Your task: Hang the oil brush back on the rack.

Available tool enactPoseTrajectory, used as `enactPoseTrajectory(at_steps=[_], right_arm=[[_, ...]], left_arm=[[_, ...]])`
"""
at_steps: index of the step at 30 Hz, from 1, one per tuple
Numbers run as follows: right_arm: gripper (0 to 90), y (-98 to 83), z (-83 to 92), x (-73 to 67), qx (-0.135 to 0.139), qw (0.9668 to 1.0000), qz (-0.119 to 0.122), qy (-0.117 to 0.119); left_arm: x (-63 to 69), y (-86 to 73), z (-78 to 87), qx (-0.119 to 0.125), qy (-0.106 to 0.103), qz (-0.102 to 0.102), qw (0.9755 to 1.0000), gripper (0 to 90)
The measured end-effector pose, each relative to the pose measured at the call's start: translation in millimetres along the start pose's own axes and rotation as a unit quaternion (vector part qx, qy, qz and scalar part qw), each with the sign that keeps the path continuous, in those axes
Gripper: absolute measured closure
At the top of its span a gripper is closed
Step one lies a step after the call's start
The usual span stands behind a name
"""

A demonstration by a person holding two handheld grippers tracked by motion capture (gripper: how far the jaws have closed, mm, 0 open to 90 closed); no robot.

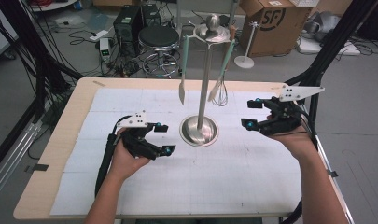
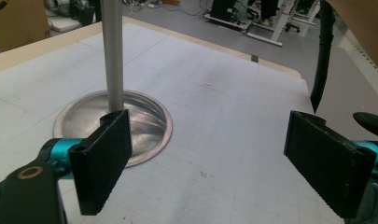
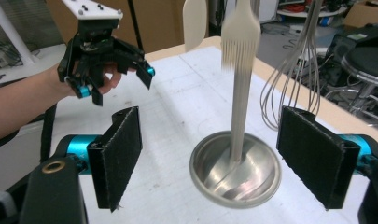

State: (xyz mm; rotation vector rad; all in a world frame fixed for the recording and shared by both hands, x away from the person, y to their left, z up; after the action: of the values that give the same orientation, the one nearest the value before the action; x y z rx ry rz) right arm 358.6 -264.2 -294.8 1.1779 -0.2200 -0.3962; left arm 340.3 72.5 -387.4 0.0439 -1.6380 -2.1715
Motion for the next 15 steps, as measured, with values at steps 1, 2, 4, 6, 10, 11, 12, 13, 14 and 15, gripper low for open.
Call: enactPoseTrajectory(at_steps=[1,2,4,6,10,11,12,13,14,15], right_arm=[[21.8,-3.5,0.4,-0.1,0.001,1.0000,-0.003,0.002],[20.1,-7.1,0.5,-0.1,-0.001,1.0000,-0.006,0.004],[18.4,-14.4,0.7,-0.5,-0.010,0.9999,-0.009,0.002],[17.6,-21.2,1.6,-2.9,-0.013,0.9998,-0.013,0.006],[16.2,-36.0,2.2,-8.6,-0.013,0.9997,-0.017,0.013],[16.1,-38.4,1.9,-9.5,-0.013,0.9997,-0.017,0.012],[16.1,-42.5,1.3,-11.3,-0.014,0.9996,-0.018,0.013],[16.1,-44.9,1.1,-12.1,-0.016,0.9996,-0.018,0.013],[16.1,-48.7,-0.1,-13.5,-0.018,0.9996,-0.020,0.014],[16.0,-50.7,-0.8,-14.4,-0.019,0.9995,-0.020,0.015]], left_arm=[[-0.4,-0.1,-0.3,-0.001,0.001,-0.002,1.0000,15.9],[-0.1,-0.2,-0.9,-0.001,0.000,-0.001,1.0000,15.9],[-0.5,-0.6,-1.5,-0.002,0.000,-0.003,1.0000,15.8],[-0.4,-0.7,-1.7,-0.003,0.000,-0.002,1.0000,15.8],[-0.4,-0.7,-1.2,-0.002,-0.001,-0.002,1.0000,15.8],[-0.2,-0.8,-1.5,-0.003,-0.001,-0.003,1.0000,15.8],[0.1,-0.8,-1.5,-0.004,-0.002,-0.002,1.0000,15.8],[0.1,-0.8,-1.5,-0.004,-0.002,-0.004,1.0000,15.8],[0.4,-0.7,-1.4,-0.004,-0.002,-0.004,1.0000,15.8],[0.8,-0.5,-1.5,-0.003,-0.002,-0.002,1.0000,15.8]])
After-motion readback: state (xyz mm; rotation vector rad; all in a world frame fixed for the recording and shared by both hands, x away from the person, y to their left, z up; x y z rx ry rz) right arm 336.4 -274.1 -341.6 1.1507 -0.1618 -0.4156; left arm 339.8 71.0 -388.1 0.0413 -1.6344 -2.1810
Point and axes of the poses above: each handheld gripper's, and its own axes: z roughly backward along the jaws, y roughly out of its top, x roughly to its right, the point moved 5 cm from there along -z, roughly forward along the jaws, and after that the axes turned 2 degrees about z, right-handed, at the moved point
